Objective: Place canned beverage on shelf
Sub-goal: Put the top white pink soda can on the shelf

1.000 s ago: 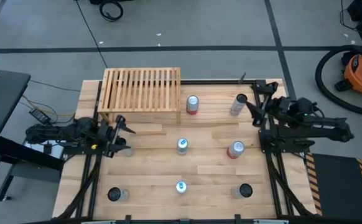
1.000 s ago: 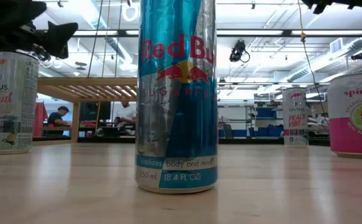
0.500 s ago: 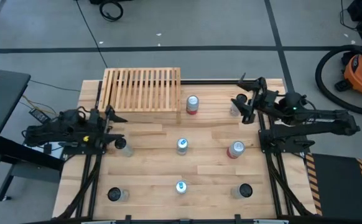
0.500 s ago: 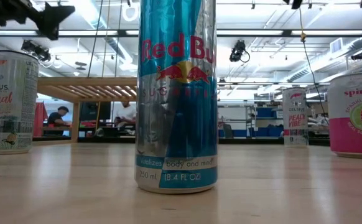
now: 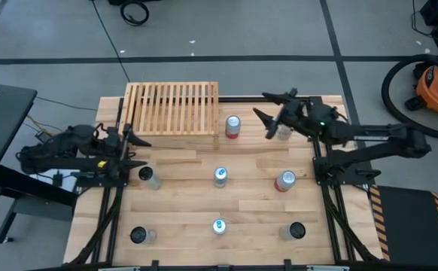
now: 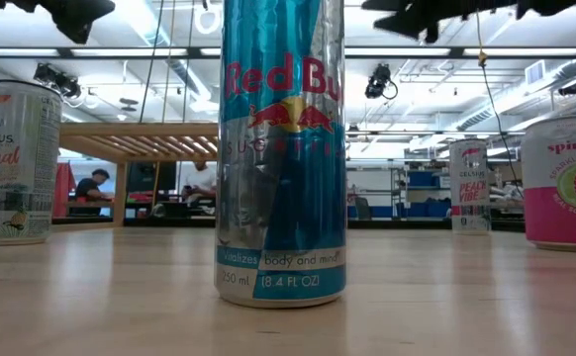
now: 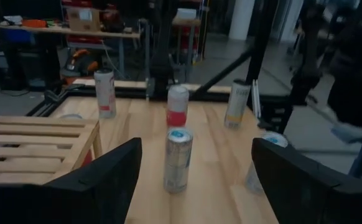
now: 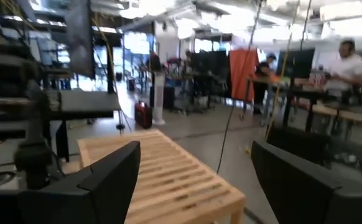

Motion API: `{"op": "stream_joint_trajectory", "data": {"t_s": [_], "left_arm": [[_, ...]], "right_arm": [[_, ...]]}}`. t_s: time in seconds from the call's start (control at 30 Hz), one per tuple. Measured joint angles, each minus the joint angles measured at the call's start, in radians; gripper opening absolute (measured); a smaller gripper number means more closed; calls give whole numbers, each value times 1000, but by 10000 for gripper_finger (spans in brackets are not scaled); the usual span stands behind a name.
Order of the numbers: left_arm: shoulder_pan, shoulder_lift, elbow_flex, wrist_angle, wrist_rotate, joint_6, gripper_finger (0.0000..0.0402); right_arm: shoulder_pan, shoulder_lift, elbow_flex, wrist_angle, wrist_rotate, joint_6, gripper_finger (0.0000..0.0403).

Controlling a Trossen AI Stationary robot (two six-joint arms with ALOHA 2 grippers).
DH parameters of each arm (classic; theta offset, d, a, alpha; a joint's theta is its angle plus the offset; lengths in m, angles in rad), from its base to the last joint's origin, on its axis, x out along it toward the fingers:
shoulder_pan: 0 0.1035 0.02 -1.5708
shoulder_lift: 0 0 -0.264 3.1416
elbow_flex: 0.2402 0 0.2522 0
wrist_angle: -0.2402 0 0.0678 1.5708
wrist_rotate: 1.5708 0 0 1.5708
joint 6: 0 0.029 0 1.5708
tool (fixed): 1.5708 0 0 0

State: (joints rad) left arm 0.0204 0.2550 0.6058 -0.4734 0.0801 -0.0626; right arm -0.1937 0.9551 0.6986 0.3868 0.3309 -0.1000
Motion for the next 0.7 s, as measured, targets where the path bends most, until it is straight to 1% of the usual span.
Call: {"op": "stream_joint_trajectory", "data": {"t_s": [0.07,0.13,0.3,0.4,0.47,0.57,0.63,0.7], "left_arm": [[0,31,19,-2,0,20,314],[0,59,38,-3,-1,27,314],[0,113,62,-34,0,31,314],[0,136,62,-67,0,33,314],[0,151,62,-94,0,33,314],[0,173,62,-104,0,32,314],[0,180,62,-102,0,23,314],[0,185,62,-100,0,22,314]], "right_arm": [[-18,39,11,-2,1,20,317],[-31,66,21,1,24,30,317],[-47,92,23,-4,140,52,317],[-47,93,23,-9,141,71,317],[-42,93,23,-16,120,63,317],[-26,85,23,-42,123,-20,317],[-13,68,23,-76,173,-77,317],[-2,38,23,-136,259,-91,317]]}}
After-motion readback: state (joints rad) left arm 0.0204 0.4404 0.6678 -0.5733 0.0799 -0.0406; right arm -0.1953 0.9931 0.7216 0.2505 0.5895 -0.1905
